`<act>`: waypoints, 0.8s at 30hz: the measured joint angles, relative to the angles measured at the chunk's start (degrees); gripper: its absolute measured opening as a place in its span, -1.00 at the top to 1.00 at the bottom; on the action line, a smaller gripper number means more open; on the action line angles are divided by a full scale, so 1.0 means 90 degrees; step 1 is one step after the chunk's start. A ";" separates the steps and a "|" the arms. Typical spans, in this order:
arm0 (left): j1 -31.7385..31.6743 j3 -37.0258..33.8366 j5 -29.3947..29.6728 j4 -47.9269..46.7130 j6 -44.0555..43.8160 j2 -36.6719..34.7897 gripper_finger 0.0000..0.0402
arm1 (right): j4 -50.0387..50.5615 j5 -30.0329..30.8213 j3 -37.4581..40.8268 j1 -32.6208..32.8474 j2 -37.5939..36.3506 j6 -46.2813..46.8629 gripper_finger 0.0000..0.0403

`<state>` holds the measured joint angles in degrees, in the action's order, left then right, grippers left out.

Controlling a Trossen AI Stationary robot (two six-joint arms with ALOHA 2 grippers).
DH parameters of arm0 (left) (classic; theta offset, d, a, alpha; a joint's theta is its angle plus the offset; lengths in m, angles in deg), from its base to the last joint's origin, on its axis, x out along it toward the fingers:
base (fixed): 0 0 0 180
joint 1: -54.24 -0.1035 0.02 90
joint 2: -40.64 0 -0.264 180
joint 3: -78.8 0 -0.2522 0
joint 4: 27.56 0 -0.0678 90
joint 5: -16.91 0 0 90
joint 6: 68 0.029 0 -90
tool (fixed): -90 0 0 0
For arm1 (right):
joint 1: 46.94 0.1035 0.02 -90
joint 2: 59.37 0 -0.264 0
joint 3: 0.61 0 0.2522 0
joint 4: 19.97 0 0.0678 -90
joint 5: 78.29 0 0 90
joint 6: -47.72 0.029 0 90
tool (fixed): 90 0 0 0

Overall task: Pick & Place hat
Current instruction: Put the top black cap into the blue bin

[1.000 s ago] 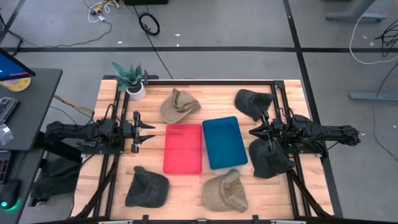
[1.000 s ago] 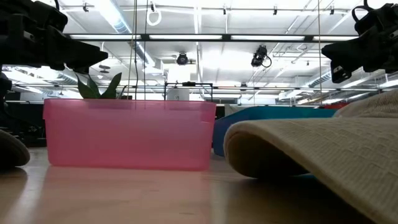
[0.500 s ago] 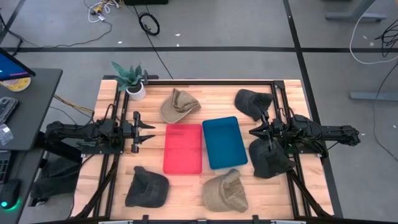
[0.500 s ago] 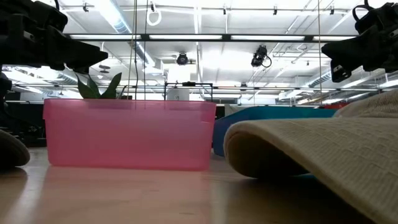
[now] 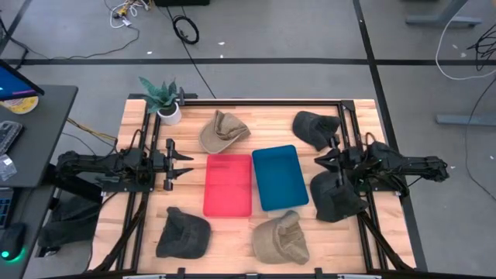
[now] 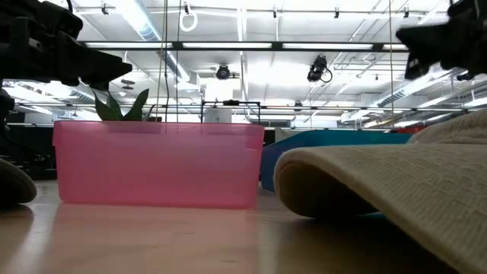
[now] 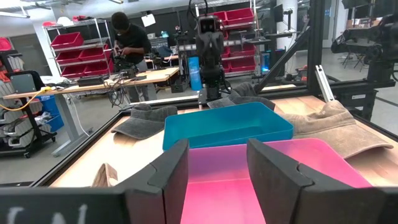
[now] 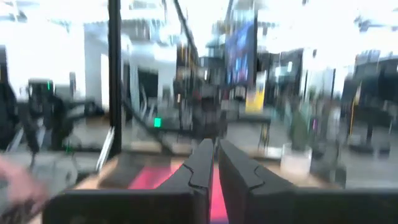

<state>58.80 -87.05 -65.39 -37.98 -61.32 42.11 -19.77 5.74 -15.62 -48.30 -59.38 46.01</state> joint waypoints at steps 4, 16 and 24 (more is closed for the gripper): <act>0.0000 0.0001 0.0001 0.0000 0.0000 0.0000 0.18 | -0.0924 -0.0001 0.0000 0.0000 0.0000 -0.0072 0.85; 0.0000 0.0000 0.0001 0.0000 0.0000 0.0000 0.18 | -0.1147 0.0050 -0.0656 0.0002 0.0000 -0.0434 0.85; 0.0000 0.0001 0.0000 0.0000 0.0000 0.0001 0.18 | -0.0566 0.0101 -0.1587 -0.0001 0.0025 -0.0688 0.85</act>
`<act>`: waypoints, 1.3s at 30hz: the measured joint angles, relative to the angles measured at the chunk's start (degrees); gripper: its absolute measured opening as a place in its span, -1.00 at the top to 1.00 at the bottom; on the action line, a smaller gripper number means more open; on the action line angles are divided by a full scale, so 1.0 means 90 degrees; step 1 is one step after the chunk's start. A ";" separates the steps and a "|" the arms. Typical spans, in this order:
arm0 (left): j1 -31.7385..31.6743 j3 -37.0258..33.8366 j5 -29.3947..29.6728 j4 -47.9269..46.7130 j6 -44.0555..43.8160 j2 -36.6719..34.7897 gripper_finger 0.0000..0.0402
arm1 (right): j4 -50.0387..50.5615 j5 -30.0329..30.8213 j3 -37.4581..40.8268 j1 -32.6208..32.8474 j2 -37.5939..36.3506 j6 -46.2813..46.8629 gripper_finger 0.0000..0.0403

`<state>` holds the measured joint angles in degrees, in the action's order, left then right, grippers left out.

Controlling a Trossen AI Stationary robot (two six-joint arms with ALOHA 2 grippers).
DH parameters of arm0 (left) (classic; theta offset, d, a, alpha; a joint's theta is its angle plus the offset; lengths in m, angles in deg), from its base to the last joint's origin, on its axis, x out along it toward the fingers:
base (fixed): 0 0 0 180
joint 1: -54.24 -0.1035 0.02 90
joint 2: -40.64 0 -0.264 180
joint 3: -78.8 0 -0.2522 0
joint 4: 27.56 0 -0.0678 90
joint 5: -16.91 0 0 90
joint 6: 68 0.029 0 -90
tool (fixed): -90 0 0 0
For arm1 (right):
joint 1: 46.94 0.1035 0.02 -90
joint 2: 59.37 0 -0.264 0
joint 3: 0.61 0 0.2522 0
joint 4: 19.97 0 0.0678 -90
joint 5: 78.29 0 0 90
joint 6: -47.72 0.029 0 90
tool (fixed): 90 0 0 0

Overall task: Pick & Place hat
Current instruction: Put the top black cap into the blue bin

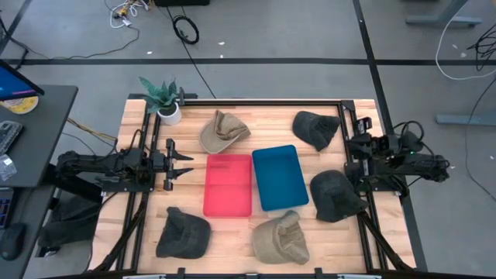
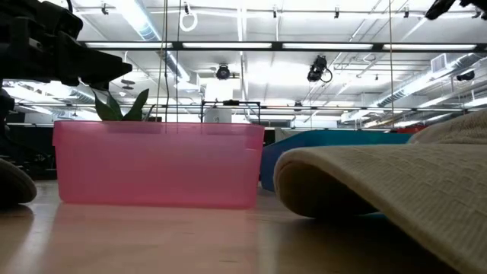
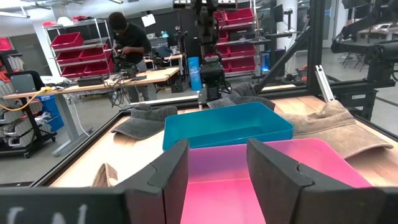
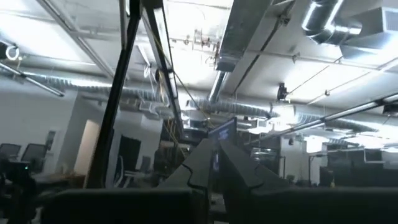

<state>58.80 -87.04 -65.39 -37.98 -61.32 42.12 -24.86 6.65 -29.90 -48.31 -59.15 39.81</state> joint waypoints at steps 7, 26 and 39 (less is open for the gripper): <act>0.0002 -0.0001 -0.0002 0.0000 0.0000 -0.0001 0.18 | -0.0561 -0.0038 -0.0399 0.0000 0.0186 0.0001 0.85; 0.0001 0.0000 -0.0002 0.0000 -0.0002 0.0000 0.18 | -0.1707 -0.0049 -0.0400 0.0001 0.0188 0.1456 0.85; 0.0002 0.0000 -0.0002 -0.0001 0.0000 -0.0001 0.18 | 0.0770 0.0872 -0.1619 0.0002 0.0445 0.1165 0.85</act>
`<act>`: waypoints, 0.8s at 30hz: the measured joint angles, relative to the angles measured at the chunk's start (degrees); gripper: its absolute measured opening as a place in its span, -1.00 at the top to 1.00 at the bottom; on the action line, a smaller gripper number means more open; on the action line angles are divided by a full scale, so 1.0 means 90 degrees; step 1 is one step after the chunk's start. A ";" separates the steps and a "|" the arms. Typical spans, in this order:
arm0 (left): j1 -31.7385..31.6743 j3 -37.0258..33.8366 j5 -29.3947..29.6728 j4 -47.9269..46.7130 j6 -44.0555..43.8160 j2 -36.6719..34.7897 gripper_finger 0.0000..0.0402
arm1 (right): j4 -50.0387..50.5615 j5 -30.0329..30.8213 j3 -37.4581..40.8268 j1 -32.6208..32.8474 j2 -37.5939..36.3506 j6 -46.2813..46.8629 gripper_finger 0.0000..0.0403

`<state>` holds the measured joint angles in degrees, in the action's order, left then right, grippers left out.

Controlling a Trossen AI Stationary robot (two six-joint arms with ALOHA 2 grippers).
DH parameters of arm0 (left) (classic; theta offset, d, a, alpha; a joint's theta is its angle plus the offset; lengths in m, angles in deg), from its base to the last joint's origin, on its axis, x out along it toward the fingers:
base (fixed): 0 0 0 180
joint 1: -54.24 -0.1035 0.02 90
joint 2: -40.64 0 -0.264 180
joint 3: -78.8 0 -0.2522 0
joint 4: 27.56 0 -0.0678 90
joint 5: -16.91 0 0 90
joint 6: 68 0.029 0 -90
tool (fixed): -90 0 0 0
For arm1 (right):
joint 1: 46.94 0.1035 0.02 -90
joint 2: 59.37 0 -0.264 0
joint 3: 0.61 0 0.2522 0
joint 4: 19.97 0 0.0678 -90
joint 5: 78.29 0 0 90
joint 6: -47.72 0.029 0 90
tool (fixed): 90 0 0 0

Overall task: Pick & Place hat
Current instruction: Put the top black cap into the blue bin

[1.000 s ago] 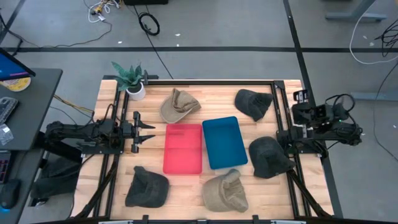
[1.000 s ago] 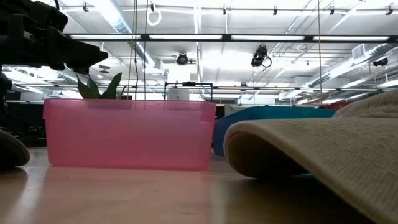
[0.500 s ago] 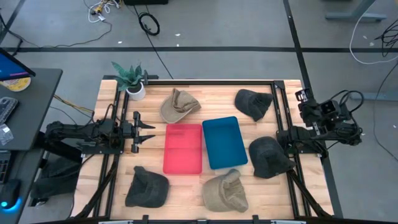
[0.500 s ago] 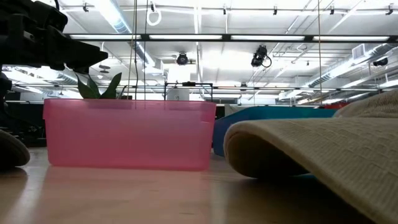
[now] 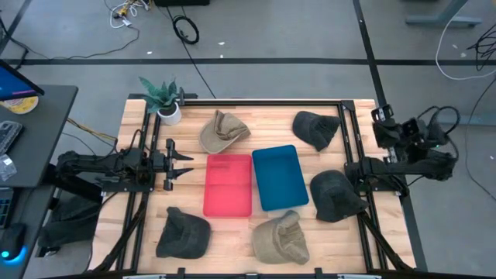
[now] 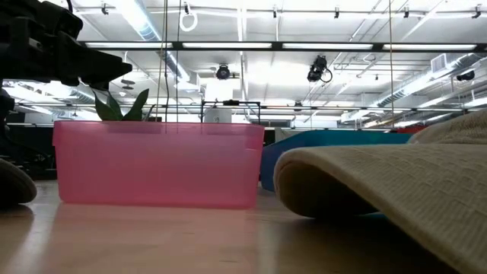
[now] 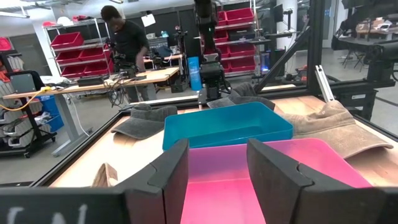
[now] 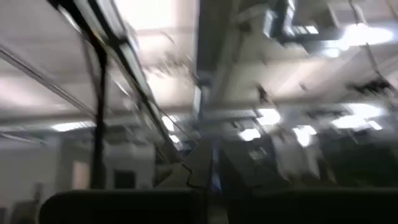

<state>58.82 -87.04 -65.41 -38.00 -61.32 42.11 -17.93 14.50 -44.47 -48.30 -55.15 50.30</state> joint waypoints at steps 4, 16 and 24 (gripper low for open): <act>-0.0001 -0.0001 0.0002 0.0001 0.0000 0.0001 0.18 | 0.1411 0.1144 -0.0695 -0.0001 0.0500 0.0113 0.85; -0.0002 -0.0001 0.0000 0.0001 0.0000 0.0000 0.18 | 0.2677 0.2658 -0.1786 -0.0002 0.2128 0.0821 0.85; -0.0002 0.0000 0.0000 -0.0001 -0.0001 0.0000 0.18 | 0.3758 0.3714 -0.2398 0.0001 0.3011 0.1330 0.85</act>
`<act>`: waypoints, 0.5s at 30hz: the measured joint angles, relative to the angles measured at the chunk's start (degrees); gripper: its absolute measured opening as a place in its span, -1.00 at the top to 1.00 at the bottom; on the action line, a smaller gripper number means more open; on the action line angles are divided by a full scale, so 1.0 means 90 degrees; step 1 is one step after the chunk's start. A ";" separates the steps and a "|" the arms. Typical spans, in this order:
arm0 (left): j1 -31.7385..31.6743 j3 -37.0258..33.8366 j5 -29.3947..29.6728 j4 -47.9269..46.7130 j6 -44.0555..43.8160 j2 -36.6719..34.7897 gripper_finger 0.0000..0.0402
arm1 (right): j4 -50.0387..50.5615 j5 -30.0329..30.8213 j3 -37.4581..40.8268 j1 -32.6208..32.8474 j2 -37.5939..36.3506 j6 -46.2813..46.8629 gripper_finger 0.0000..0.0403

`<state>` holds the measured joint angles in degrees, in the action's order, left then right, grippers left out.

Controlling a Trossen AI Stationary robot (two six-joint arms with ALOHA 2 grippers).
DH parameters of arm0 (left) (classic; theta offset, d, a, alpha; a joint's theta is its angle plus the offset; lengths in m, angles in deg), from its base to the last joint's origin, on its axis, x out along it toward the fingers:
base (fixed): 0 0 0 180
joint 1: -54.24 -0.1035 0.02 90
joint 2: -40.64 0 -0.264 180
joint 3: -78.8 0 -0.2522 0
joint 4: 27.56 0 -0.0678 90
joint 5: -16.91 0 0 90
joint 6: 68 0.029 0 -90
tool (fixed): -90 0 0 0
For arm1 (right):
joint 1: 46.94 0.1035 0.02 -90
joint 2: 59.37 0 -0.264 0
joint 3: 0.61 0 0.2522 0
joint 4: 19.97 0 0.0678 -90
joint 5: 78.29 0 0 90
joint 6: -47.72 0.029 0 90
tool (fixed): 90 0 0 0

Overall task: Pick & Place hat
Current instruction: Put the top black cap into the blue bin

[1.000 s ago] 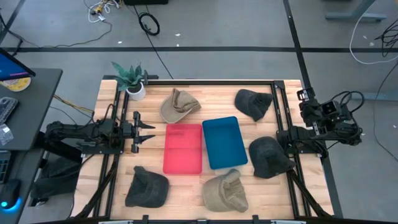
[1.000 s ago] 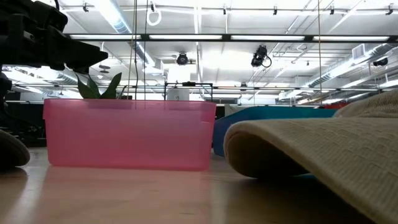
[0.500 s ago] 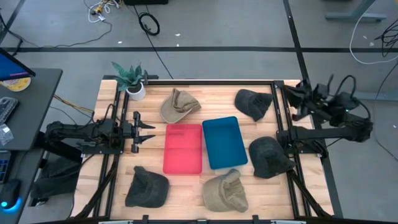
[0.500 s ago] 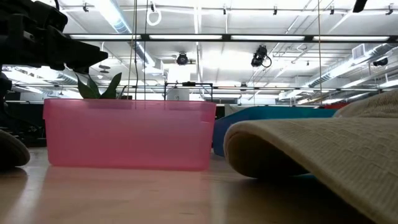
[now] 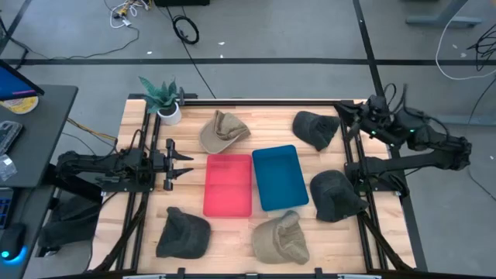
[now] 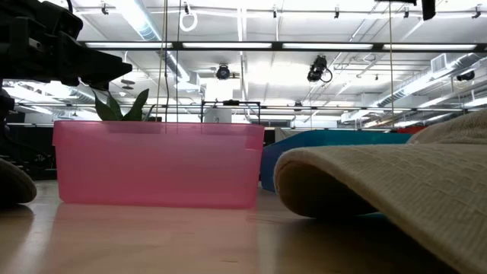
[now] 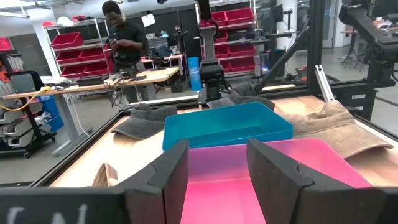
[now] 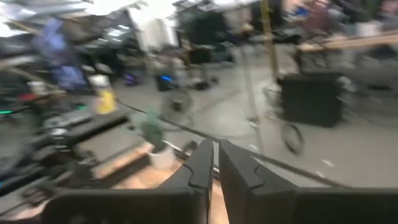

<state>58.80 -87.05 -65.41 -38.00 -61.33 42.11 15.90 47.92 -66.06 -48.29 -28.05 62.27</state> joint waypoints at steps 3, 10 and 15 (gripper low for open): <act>0.0000 -0.0001 0.0002 0.0000 0.0001 0.0000 0.18 | 0.0390 0.0388 -0.0146 0.0000 0.0233 0.0503 0.85; 0.0000 0.0000 0.0001 0.0000 0.0001 0.0002 0.18 | 0.1390 0.0436 -0.0606 0.0000 0.0661 0.1553 0.85; 0.0002 0.0002 0.0002 0.0000 0.0001 0.0002 0.18 | 0.1413 0.0451 -0.0661 -0.0053 0.0948 0.1501 0.85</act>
<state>58.81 -87.03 -65.39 -38.00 -61.32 42.13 28.62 51.98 -72.00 -48.76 -19.52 75.78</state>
